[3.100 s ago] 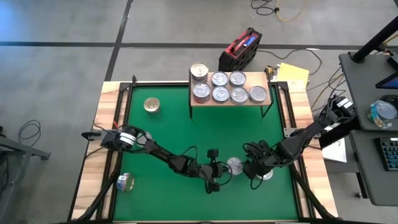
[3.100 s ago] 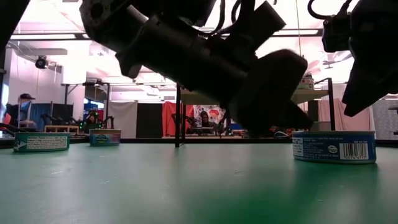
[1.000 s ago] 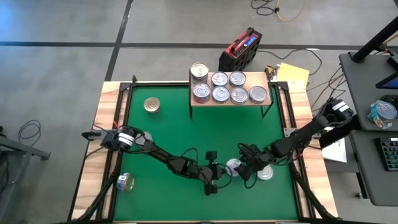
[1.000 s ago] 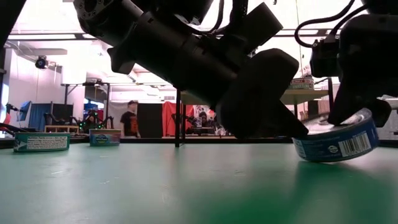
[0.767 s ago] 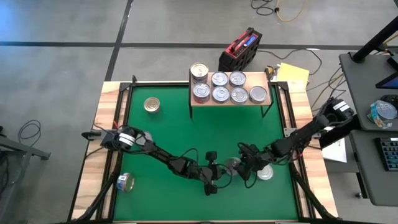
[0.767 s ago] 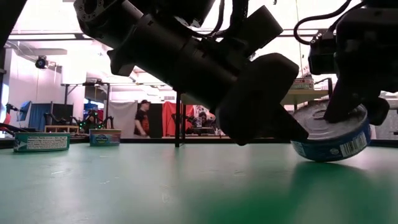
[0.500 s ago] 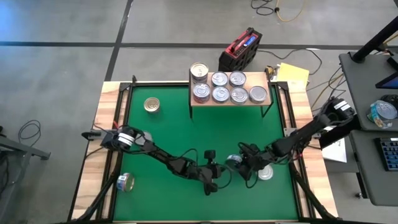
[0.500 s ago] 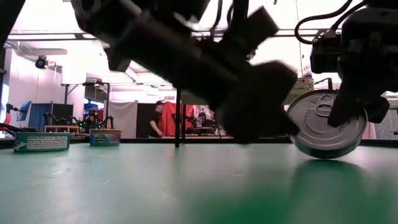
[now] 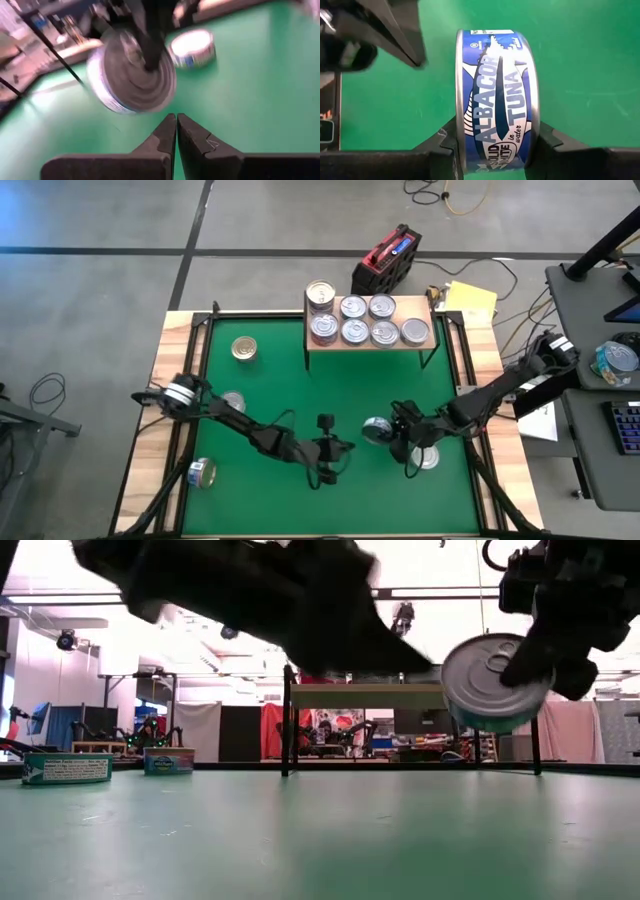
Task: Stack canned seafood by type on shelf
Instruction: Stack the blue tuna can on top of the other blue tuna can on the shelf
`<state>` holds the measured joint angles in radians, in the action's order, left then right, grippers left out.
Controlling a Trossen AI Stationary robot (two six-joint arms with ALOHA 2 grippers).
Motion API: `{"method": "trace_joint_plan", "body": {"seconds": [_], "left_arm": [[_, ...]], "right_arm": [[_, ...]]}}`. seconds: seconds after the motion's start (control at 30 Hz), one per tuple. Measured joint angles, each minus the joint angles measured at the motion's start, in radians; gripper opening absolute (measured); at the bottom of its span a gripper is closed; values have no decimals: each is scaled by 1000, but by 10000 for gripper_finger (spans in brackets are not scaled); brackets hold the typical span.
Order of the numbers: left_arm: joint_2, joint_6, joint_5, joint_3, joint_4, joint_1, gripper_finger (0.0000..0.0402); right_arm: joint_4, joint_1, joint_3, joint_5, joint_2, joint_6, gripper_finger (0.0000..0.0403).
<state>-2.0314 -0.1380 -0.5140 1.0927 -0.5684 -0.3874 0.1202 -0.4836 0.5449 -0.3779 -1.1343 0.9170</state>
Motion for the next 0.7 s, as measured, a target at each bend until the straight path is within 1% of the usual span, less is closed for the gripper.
{"method": "trace_joint_plan", "body": {"seconds": [0.2,0.33,0.43,0.57,0.63,0.7], "left_arm": [[158,-5,0,-214,-216,0,0],[232,-21,-1,-323,-391,2,0],[273,-62,-2,-380,-483,4,0],[311,-104,-2,-411,-507,10,0],[316,-158,-3,-416,-505,11,0],[316,-232,-10,-409,-505,13,0]], "right_arm": [[-66,7,0,-101,13,-80,126],[-198,7,-9,-174,14,-171,126],[-349,20,-21,-191,13,-266,126],[-532,57,-45,-188,13,-385,126],[-587,90,-55,-150,13,-418,126],[-607,132,-60,-89,13,-422,126]]}}
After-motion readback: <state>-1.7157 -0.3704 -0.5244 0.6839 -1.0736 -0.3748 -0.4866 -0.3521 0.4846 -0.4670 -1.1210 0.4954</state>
